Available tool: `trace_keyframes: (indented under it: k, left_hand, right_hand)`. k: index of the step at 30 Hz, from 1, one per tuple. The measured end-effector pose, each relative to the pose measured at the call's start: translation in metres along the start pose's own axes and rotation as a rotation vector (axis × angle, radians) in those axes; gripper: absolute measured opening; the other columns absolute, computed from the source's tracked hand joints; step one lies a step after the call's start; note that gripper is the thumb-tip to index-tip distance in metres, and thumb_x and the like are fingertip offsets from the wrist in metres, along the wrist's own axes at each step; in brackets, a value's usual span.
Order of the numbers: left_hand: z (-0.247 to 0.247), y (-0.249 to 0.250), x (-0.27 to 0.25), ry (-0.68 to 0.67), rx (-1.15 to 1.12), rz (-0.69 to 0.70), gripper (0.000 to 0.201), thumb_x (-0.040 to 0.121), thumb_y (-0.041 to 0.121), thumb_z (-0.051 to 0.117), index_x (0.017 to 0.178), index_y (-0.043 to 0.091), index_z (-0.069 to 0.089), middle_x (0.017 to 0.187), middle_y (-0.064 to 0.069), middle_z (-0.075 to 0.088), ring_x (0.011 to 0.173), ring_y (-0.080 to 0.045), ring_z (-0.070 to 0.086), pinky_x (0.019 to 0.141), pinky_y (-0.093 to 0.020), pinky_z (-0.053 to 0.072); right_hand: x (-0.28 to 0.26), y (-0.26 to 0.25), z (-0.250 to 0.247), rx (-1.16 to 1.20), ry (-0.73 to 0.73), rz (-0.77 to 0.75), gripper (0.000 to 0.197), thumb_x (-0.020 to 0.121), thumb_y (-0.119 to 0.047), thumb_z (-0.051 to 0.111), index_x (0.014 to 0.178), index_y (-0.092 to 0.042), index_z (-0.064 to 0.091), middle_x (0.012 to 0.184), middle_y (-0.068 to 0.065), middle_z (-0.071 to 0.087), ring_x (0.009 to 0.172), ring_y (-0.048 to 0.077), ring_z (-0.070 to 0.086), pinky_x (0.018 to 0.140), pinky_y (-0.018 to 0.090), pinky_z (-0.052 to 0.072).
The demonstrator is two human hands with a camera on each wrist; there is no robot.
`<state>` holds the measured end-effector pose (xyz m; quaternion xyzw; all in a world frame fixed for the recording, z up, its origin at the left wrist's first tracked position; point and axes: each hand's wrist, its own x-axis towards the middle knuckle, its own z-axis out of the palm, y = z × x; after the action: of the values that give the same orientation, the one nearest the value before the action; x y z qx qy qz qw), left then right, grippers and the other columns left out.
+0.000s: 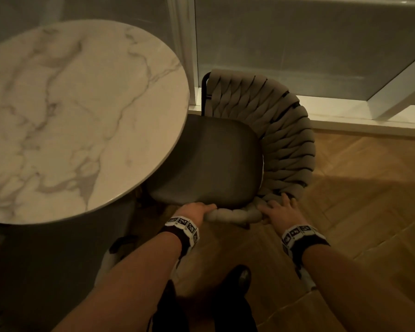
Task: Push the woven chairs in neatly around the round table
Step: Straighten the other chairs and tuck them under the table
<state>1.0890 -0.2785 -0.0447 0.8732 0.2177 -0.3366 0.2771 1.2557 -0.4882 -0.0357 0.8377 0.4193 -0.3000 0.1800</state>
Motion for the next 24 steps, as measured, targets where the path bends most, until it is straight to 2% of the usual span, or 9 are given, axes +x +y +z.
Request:
trace_keyframes:
  k: [5, 9, 12, 15, 20, 22, 24]
  left_hand:
    - [0.005, -0.026, -0.011, 0.0, -0.015, -0.037, 0.048, 0.098, 0.03, 0.041, 0.144, 0.042, 0.032, 0.151, 0.0, 0.038, 0.137, -0.026, 0.037, 0.114, -0.042, 0.031]
    - [0.006, -0.031, -0.018, 0.01, 0.034, -0.028, 0.053, 0.099, 0.024, 0.039, 0.147, 0.041, 0.024, 0.157, 0.002, 0.028, 0.142, -0.03, 0.027, 0.117, -0.045, 0.026]
    - [0.005, -0.032, -0.019, 0.052, 0.043, -0.041, 0.057, 0.098, 0.016, 0.04, 0.148, 0.038, 0.022, 0.158, 0.001, 0.025, 0.143, -0.031, 0.026, 0.117, -0.046, 0.027]
    - [0.007, -0.033, -0.019, 0.073, 0.032, -0.055, 0.059, 0.097, 0.017, 0.044, 0.149, 0.036, 0.021, 0.159, 0.0, 0.024, 0.143, -0.031, 0.026, 0.117, -0.048, 0.029]
    - [0.01, -0.027, -0.018, 0.053, -0.001, -0.1, 0.06, 0.099, 0.017, 0.041, 0.151, 0.032, 0.015, 0.161, -0.003, 0.016, 0.146, -0.033, 0.016, 0.119, -0.047, 0.023]
    - [0.01, -0.021, -0.02, 0.087, -0.005, -0.125, 0.061, 0.097, 0.02, 0.044, 0.15, 0.031, 0.016, 0.16, -0.004, 0.018, 0.145, -0.033, 0.018, 0.119, -0.048, 0.023]
    - [0.012, -0.013, -0.022, 0.137, 0.039, -0.138, 0.059, 0.095, 0.027, 0.048, 0.148, 0.028, 0.022, 0.156, -0.007, 0.026, 0.142, -0.034, 0.025, 0.118, -0.048, 0.022]
  right_hand:
    - [-0.004, -0.024, -0.004, -0.087, -0.005, -0.04, 0.05, 0.097, -0.044, 0.042, 0.143, -0.041, 0.024, 0.151, 0.004, 0.035, 0.14, 0.043, 0.019, 0.108, 0.056, 0.026]
    - [-0.005, -0.03, -0.006, -0.075, -0.045, -0.01, 0.052, 0.098, -0.04, 0.043, 0.145, -0.042, 0.022, 0.153, 0.003, 0.032, 0.142, 0.043, 0.015, 0.111, 0.058, 0.022]
    - [-0.002, -0.029, -0.011, -0.039, -0.063, 0.018, 0.052, 0.098, -0.038, 0.043, 0.146, -0.042, 0.022, 0.154, 0.002, 0.031, 0.144, 0.044, 0.009, 0.114, 0.059, 0.017]
    - [0.001, -0.03, -0.013, -0.004, -0.067, 0.019, 0.052, 0.099, -0.034, 0.044, 0.146, -0.041, 0.023, 0.155, 0.002, 0.029, 0.144, 0.045, 0.004, 0.115, 0.06, 0.012]
    - [0.003, -0.03, -0.011, 0.001, -0.06, 0.004, 0.053, 0.099, -0.029, 0.044, 0.146, -0.042, 0.023, 0.155, 0.002, 0.028, 0.144, 0.046, 0.003, 0.115, 0.062, 0.011]
    - [0.004, -0.027, -0.014, -0.011, -0.062, -0.031, 0.051, 0.098, -0.031, 0.046, 0.144, -0.042, 0.028, 0.153, 0.003, 0.033, 0.143, 0.044, 0.012, 0.113, 0.061, 0.015]
    - [0.005, -0.015, -0.021, -0.003, -0.033, -0.124, 0.046, 0.096, -0.041, 0.049, 0.14, -0.041, 0.036, 0.144, 0.002, 0.045, 0.135, 0.034, 0.034, 0.109, 0.053, 0.029]
